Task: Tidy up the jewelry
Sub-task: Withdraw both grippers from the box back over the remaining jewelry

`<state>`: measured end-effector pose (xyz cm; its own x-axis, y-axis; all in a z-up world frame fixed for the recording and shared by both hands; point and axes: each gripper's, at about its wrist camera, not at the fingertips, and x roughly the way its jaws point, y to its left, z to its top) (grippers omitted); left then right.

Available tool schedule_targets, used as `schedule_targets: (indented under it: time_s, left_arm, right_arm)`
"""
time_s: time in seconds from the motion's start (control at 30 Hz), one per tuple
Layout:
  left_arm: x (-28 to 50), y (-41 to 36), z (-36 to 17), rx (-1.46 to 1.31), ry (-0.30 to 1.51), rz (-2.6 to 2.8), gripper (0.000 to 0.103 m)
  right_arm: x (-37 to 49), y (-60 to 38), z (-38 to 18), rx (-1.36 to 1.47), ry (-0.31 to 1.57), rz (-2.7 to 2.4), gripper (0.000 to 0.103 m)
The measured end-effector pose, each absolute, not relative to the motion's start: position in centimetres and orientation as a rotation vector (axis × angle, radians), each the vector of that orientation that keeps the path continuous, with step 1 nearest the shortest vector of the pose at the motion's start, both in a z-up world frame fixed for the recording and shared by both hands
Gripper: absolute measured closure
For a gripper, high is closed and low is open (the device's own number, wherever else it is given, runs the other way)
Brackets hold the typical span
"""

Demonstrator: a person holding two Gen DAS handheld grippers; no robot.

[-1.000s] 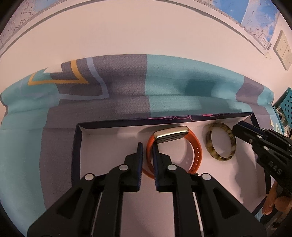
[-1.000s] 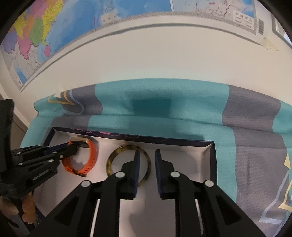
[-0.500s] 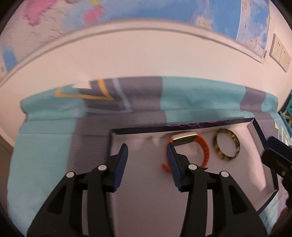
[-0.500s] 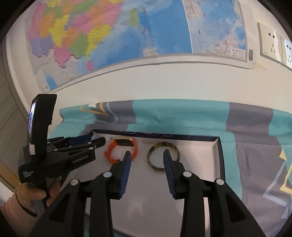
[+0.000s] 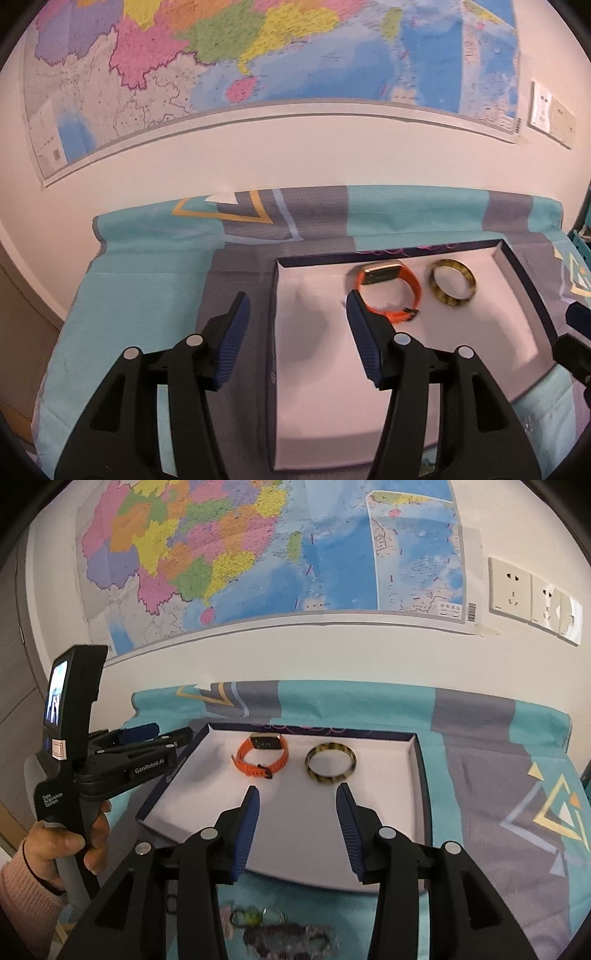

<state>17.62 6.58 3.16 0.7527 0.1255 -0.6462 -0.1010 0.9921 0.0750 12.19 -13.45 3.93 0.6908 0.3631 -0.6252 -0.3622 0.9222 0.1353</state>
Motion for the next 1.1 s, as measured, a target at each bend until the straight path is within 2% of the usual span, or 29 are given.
schedule_targets:
  time_s: [0.53,0.63,0.7,1.1]
  left_arm:
    - [11.8,3.7,4.6,0.009,0.641,0.078,0.045]
    - [10.4,3.7,4.6,0.007,0.630,0.071,0.041]
    - [9.0,3.9,4.8,0.001,0.605,0.068,0.033]
    - [3.9,6.9,2.8,-0.060,0.621,0.044,0.031]
  right_arm:
    - [7.7,-15.1,4.5,0.012,0.653,0.416,0.058]
    - [7.3,-14.9,4.6,0.014,0.644,0.442,0.058]
    - [6.9,-14.6,4.5,0.012,0.638,0.467,0.058]
    - [5.7,-15.3,3.1,-0.027,0.671,0.578,0.056]
